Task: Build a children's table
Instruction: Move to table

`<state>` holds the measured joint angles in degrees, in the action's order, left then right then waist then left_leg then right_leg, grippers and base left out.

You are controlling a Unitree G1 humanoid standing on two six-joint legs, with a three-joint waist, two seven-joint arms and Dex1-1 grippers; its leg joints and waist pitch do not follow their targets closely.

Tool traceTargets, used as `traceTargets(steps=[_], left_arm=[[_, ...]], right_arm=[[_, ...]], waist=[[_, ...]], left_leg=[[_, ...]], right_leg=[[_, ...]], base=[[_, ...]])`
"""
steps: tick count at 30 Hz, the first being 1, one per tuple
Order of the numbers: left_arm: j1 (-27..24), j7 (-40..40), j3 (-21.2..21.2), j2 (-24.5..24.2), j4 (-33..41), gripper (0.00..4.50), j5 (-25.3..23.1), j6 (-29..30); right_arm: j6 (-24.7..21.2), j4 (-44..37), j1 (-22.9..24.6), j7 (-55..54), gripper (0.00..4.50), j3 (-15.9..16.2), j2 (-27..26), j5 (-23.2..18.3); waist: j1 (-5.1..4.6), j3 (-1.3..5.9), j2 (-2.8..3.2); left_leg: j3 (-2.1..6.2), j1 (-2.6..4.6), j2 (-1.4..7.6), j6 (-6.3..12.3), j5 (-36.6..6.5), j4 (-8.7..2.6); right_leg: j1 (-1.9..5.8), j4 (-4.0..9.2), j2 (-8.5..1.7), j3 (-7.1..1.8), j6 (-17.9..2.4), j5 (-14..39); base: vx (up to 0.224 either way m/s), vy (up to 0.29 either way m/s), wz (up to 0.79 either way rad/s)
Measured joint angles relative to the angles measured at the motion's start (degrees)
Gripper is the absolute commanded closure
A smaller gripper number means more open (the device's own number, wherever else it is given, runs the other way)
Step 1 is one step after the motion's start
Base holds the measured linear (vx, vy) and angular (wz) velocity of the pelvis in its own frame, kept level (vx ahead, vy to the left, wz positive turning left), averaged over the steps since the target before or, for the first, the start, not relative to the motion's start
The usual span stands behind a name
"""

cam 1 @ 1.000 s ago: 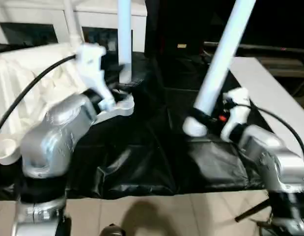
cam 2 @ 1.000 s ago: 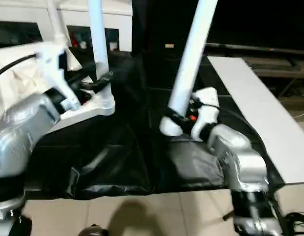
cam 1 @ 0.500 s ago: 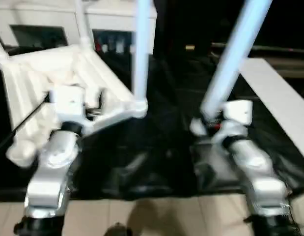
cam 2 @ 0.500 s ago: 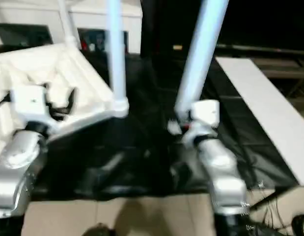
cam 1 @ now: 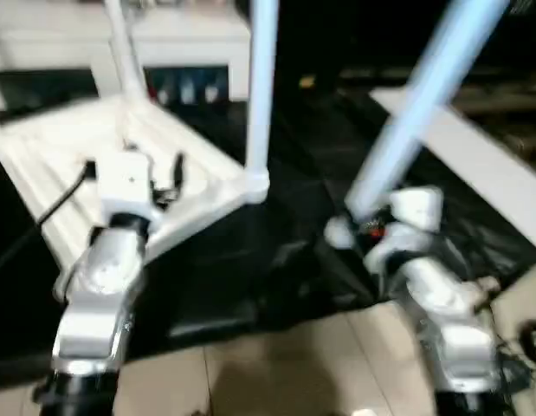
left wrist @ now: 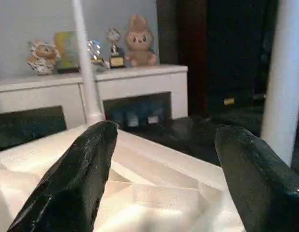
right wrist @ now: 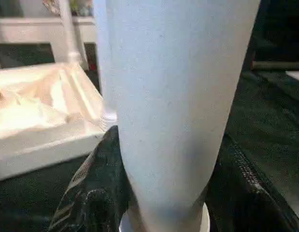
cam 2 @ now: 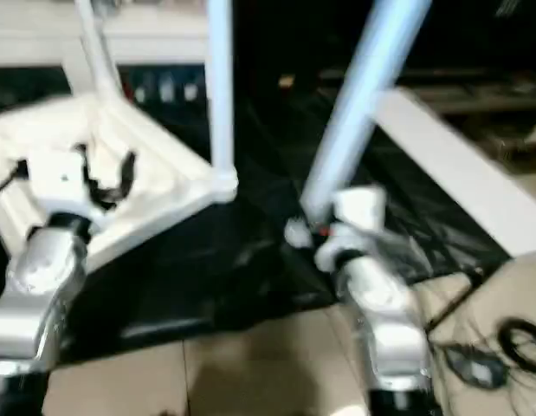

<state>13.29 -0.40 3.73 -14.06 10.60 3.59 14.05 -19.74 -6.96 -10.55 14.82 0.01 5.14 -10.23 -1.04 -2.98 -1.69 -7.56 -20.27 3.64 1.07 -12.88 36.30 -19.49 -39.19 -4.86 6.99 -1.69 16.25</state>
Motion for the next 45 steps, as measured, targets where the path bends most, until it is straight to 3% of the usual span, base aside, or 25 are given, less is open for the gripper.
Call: traceTargets(steps=[1,2,3,4,6,7,8,9,10,11,13,15,18,19,21,23,24,25,27,34,37,39,41,42,45], left_arm=[[0.24,-0.01,-0.45,0.75,-0.37,0.83,-0.02,-0.32],[0.21,-0.07,-1.35,1.28,-0.32,0.83,0.0,-0.52],[0.03,-0.09,-1.61,1.31,-0.38,0.83,-0.02,-0.72],[-0.16,-0.07,-1.5,1.27,-0.44,0.83,-0.05,-0.83],[-0.12,-0.06,-1.46,1.36,-0.43,0.83,-0.09,-1.4],[-0.04,0.12,-1.28,1.23,-0.46,0.83,-0.53,-1.47],[-0.28,0.29,-1.11,1.23,-0.56,0.83,-0.75,-1.43],[-1.22,0.68,-0.36,0.84,-0.74,0.83,-1.27,-1.41],[-1.35,1.2,-0.14,0.68,-1.23,0.83,-2.38,-1.41],[-1.33,1.61,-0.13,0.68,-1.19,0.83,-3.09,-1.56],[-1.31,2.49,-0.07,1.13,-1.18,0.83,-3.42,-1.72],[-1.44,2.76,-0.26,1.64,-1.37,0.83,-3.44,-1.68],[-1.15,3.23,-0.2,1.68,-1.29,0.83,-3.79,-1.66],[-1.1,3.38,-0.19,1.76,-1.27,0.83,-4.02,-1.62],[-1.32,3.45,-0.06,2.02,-1.34,0.83,-4.59,-1.53],[-1.49,3.52,-0.08,2.58,-1.22,0.83,-4.97,-1.47],[-1.39,3.52,-0.06,2.81,-1.14,0.83,-4.95,-1.34],[-1.14,3.48,-0.26,2.98,-1.09,0.83,-4.84,-1.21],[-0.71,3.07,-0.29,2.99,-1.8,0.83,-4.21,-1.0],[0.23,0.38,-0.3,3.09,-2.0,0.83,-2.63,-1.47],[-0.16,0.04,0.18,2.99,-2.0,0.83,-2.52,-1.48],[-0.16,-0.01,0.33,2.59,-1.94,0.83,-2.44,-1.55],[-0.16,-0.13,0.17,2.56,-1.93,0.83,-2.43,-1.63],[0.04,-0.46,-0.61,3.03,-1.94,0.83,-2.34,-1.72],[-0.22,-1.45,-2.39,3.67,-1.95,0.83,-2.24,-1.97]], right_arm=[[0.15,-0.34,-0.09,0.13,2.64,-0.69,0.79,-0.17],[0.1,-0.15,-0.03,0.09,2.64,-1.14,1.04,-0.17],[0.06,0.3,-0.03,0.11,2.64,-1.54,1.24,-0.16],[0.02,0.48,0.17,0.15,2.64,-1.72,1.21,-0.16],[0.05,0.47,0.14,0.25,2.64,-1.78,1.44,-0.13],[0.12,0.66,-0.02,0.25,2.64,-1.68,1.52,0.02],[0.12,0.76,-0.06,0.25,2.64,-1.47,1.23,0.05],[0.01,1.07,-0.64,0.44,2.64,0.09,0.88,0.12],[0.02,1.04,-0.8,0.76,2.64,1.24,0.71,0.17],[0.02,1.03,-1.07,0.86,2.64,1.69,1.06,0.34],[0.18,1.04,-2.4,1.35,2.64,1.78,1.95,1.19],[0.32,1.25,-2.77,1.41,2.64,1.74,2.06,1.34],[0.32,2.69,-2.63,1.35,2.64,1.79,1.62,1.36],[0.33,2.73,-2.72,1.24,2.64,1.61,1.64,1.35],[0.64,3.0,-2.9,1.24,2.64,1.55,1.73,1.25],[0.8,3.49,-2.93,1.09,2.64,0.71,1.88,0.65],[0.95,3.45,-2.88,0.91,2.64,0.1,2.03,0.58],[1.22,3.32,-2.93,0.67,2.64,-0.58,2.43,0.57],[1.35,3.36,-2.45,0.62,2.64,-1.62,2.5,0.58],[1.29,3.39,-2.4,0.49,2.64,-1.96,1.31,-1.42],[1.26,3.32,-2.43,0.67,2.64,-1.66,1.04,-1.44],[1.3,3.29,-2.44,0.7,2.64,-1.66,1.07,-1.42],[1.33,3.29,-2.38,0.72,2.64,-1.73,1.25,-1.37],[1.5,3.29,-2.08,0.7,2.64,-2.13,2.21,-1.22],[1.69,3.3,-2.07,0.62,2.64,-3.53,3.0,-1.16]], waist=[[0.84,0.08,-0.23],[1.56,0.19,0.13],[2.4,0.25,0.46],[2.99,0.24,0.31],[3.22,0.48,1.33],[3.01,0.43,1.94],[2.72,0.24,1.94],[2.59,0.19,1.76],[2.46,-0.19,2.39],[2.86,-0.11,2.28],[3.55,0.17,1.43],[4.08,0.09,1.19],[5.43,0.09,1.19],[6.37,0.45,0.53],[7.16,0.46,0.01],[9.21,0.13,0.02],[9.35,0.03,0.22],[9.48,-0.03,0.66],[8.59,-0.45,0.89],[6.76,-0.43,0.83],[6.62,-1.07,0.63],[6.08,-1.05,0.51],[5.26,-1.0,0.18],[4.4,-0.75,0.3],[3.98,-0.63,0.37]], left_leg=[[-0.7,-0.56,-0.81,0.27,-0.5,0.03],[0.79,-1.97,-0.97,-0.64,-1.53,3.31],[3.56,-3.5,-0.85,-1.67,-2.18,9.0],[5.1,-3.61,-0.1,-2.11,-2.07,11.1],[5.76,-2.16,4.56,-2.09,-2.03,4.48],[4.25,-1.9,5.58,-5.38,-0.75,3.2],[4.01,-1.91,4.91,-4.45,-0.51,2.82],[4.03,-1.85,3.72,-2.83,0.1,1.92],[5.95,-2.04,1.83,-1.51,0.77,1.45],[6.48,-2.39,0.97,-0.94,1.1,1.33],[7.18,-4.09,-2.34,-0.11,2.18,1.19],[8.19,-4.73,-5.09,0.07,3.28,0.39],[10.61,-5.61,-7.33,0.01,3.38,-1.6],[11.46,-6.28,-8.02,-0.5,3.7,-2.91],[11.97,-6.75,-8.09,-1.51,3.15,-4.17],[7.18,-5.96,-3.14,-2.61,-0.62,4.6],[6.72,-4.25,-1.03,-2.64,-0.61,5.75],[6.57,-2.05,1.18,-3.31,-1.68,4.66],[3.64,-1.04,3.98,-4.41,-1.95,2.15],[0.06,-0.73,4.18,-3.3,-0.06,-0.33],[-4.35,2.93,5.43,-3.35,-0.41,-1.67],[-5.27,4.43,5.73,-3.64,-1.2,-1.97],[-4.83,4.52,5.62,-3.99,-1.79,-1.96],[-2.9,4.14,5.43,-4.17,-1.99,-2.11],[-0.74,3.05,5.04,-3.53,-2.23,-1.61]], right_leg=[[-0.13,0.18,-0.46,-1.62,1.7,-0.5],[-0.73,0.44,-1.37,-1.91,2.39,-1.12],[-1.11,0.4,-2.15,-2.15,3.09,-1.62],[-1.3,0.52,-3.17,-2.29,3.68,-2.09],[-1.4,1.94,-3.9,-1.74,4.57,-3.63],[-1.43,2.49,-4.1,-2.07,4.63,-3.95],[-1.63,3.08,-3.9,-3.01,4.22,-3.83],[-2.35,0.53,-3.44,-3.02,0.16,-1.31],[-2.47,-3.03,-1.34,-2.1,-0.43,0.13],[-2.35,-4.45,0.86,-1.72,-0.48,0.58],[-2.05,-2.96,4.73,-1.92,-1.01,0.8],[-2.21,-3.34,5.55,-3.37,-3.41,2.18],[-2.0,-5.33,5.35,-5.17,-6.86,4.21],[-1.72,-4.35,5.18,-5.98,-7.28,5.01],[-1.39,-2.17,4.9,-5.39,-5.39,3.94],[0.42,-0.81,4.67,-4.5,-1.28,2.1],[0.45,-0.82,4.77,-4.32,-0.79,2.05],[0.33,-0.82,5.0,-4.24,-0.21,2.0],[-0.47,0.37,4.62,-4.59,-0.09,0.83],[-0.19,2.05,2.71,-4.63,0.96,-1.13],[0.37,2.4,2.8,-6.37,1.37,-0.78],[0.53,2.31,1.93,-5.91,1.27,-0.48],[1.08,2.51,1.15,-4.92,1.51,-0.61],[1.4,4.09,1.44,-3.96,2.4,-1.42],[1.42,4.78,1.9,-3.44,2.16,-1.76]], base=[[-0.093,0.171,-0.04],[-0.077,0.22,-0.13],[-0.077,0.22,-0.13],[-0.066,0.265,-0.31],[-0.073,0.272,-0.1],[-0.074,0.278,0.17],[-0.07,0.292,0.13],[-0.07,0.292,0.13],[-0.068,0.29,0.27],[-0.072,0.215,0.52],[-0.081,0.184,0.55],[-0.105,0.122,0.73],[-0.102,0.044,0.79],[-0.088,-0.064,0.77],[-0.108,-0.119,0.68],[-0.089,-0.053,0.26],[-0.063,-0.028,0.09],[0.0,0.0,0.0],[-0.122,0.034,0.22],[-0.028,0.019,0.04],[-0.008,0.024,-0.36],[0.044,0.043,-0.72],[0.067,0.032,-0.64],[0.074,0.016,-0.48],[0.095,-0.009,-0.13]])
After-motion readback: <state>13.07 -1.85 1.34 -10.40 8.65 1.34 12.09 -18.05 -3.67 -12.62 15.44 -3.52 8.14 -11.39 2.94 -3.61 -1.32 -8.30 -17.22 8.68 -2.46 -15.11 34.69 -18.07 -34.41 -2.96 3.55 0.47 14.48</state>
